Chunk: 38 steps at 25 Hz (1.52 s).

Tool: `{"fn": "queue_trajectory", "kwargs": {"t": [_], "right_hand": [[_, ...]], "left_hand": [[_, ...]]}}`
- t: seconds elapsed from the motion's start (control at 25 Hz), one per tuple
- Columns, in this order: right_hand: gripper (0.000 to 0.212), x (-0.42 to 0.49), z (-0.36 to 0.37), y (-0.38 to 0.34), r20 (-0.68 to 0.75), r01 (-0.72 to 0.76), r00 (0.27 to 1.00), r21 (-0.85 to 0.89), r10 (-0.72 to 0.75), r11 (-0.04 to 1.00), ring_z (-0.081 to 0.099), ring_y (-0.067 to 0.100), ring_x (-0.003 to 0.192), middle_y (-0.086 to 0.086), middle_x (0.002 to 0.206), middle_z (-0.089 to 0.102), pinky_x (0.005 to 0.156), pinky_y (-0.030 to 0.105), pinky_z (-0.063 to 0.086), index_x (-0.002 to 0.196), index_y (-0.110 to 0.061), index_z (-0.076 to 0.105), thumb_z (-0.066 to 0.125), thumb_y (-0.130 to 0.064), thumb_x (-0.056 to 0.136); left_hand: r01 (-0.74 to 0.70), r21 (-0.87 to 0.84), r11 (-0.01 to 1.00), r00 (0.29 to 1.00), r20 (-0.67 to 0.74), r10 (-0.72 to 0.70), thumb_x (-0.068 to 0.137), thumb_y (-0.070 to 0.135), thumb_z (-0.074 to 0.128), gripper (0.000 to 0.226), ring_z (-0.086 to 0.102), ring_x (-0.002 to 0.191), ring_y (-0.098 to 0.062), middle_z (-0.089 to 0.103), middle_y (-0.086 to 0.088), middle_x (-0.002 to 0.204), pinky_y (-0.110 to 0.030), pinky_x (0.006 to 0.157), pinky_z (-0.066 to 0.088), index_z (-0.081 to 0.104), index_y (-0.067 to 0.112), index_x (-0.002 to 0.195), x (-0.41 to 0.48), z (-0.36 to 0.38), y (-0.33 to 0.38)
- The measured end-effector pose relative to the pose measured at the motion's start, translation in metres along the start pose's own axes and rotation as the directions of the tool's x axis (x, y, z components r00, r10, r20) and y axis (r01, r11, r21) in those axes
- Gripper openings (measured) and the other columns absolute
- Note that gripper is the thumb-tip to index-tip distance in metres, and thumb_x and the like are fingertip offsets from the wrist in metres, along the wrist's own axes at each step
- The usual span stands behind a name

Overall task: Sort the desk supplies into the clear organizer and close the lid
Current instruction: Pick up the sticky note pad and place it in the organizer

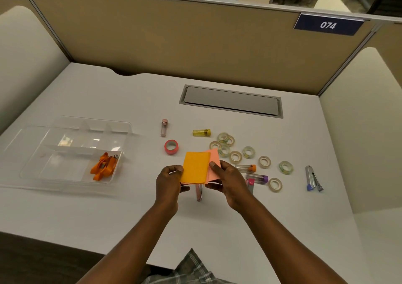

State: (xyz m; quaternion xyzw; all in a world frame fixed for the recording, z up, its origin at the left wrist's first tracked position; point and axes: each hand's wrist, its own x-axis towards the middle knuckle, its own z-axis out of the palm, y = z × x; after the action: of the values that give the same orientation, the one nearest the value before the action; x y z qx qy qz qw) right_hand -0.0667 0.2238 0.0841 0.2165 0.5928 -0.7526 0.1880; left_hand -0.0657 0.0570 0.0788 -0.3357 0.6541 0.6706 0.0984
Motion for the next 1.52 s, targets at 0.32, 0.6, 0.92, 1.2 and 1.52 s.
{"fn": "queue_trajectory", "kwargs": {"t": [0.32,0.6,0.92,1.2,1.52], "right_hand": [[0.023,0.006,0.021,0.005,-0.071,0.089,0.992,-0.207,-0.105,0.974,0.067,0.015,0.093,0.0,0.112,0.065,0.061,0.022,0.057,0.119,-0.024,0.054,0.059,-0.028,0.098],[0.013,0.006,0.088,0.013,-0.037,0.118,0.991,-0.237,-0.131,0.964,0.071,0.01,0.085,-0.013,0.102,0.069,0.06,0.02,0.057,0.105,-0.037,0.059,0.062,-0.041,0.093],[0.025,0.017,0.139,0.009,-0.155,-0.015,0.98,0.556,0.122,0.831,0.064,0.017,0.076,0.007,0.101,0.07,0.05,0.023,0.051,0.114,-0.012,0.063,0.065,-0.025,0.092],[0.045,0.021,0.166,0.002,-0.084,-0.04,0.99,0.621,0.117,0.783,0.069,0.017,0.071,0.009,0.093,0.074,0.048,0.022,0.05,0.124,-0.008,0.058,0.067,-0.028,0.084],[0.026,0.026,0.173,0.013,-0.14,0.114,0.983,-0.008,-0.114,0.993,0.065,0.015,0.111,-0.002,0.124,0.066,0.085,0.029,0.057,0.125,-0.028,0.056,0.053,-0.033,0.1]], "left_hand": [[-0.088,0.031,0.996,0.996,-0.008,0.088,0.092,0.025,0.068,0.01,0.064,0.095,-0.03,0.067,-0.008,0.102,-0.03,0.065,0.055,0.063,0.017,0.092,0.015,-0.033,0.004],[-0.072,0.052,0.996,0.991,0.118,0.065,0.095,0.02,0.062,0.005,0.07,0.087,-0.027,0.071,-0.01,0.1,-0.031,0.067,0.058,0.065,0.016,0.098,0.045,-0.083,0.018],[0.218,-0.422,0.88,0.948,0.304,-0.089,0.099,0.008,0.053,0.012,0.068,0.075,-0.025,0.07,-0.009,0.08,-0.035,0.062,0.057,0.059,0.011,0.089,0.098,-0.152,0.056],[0.237,-0.422,0.875,0.922,0.382,-0.065,0.098,0.009,0.054,0.012,0.067,0.075,-0.025,0.069,-0.009,0.08,-0.034,0.059,0.059,0.059,0.012,0.087,0.118,-0.169,0.07],[-0.426,0.131,0.895,0.869,0.333,0.365,0.097,0.017,0.057,0.013,0.063,0.073,-0.012,0.065,0.0,0.082,-0.025,0.058,0.056,0.059,0.024,0.087,0.114,-0.164,0.052]]}}
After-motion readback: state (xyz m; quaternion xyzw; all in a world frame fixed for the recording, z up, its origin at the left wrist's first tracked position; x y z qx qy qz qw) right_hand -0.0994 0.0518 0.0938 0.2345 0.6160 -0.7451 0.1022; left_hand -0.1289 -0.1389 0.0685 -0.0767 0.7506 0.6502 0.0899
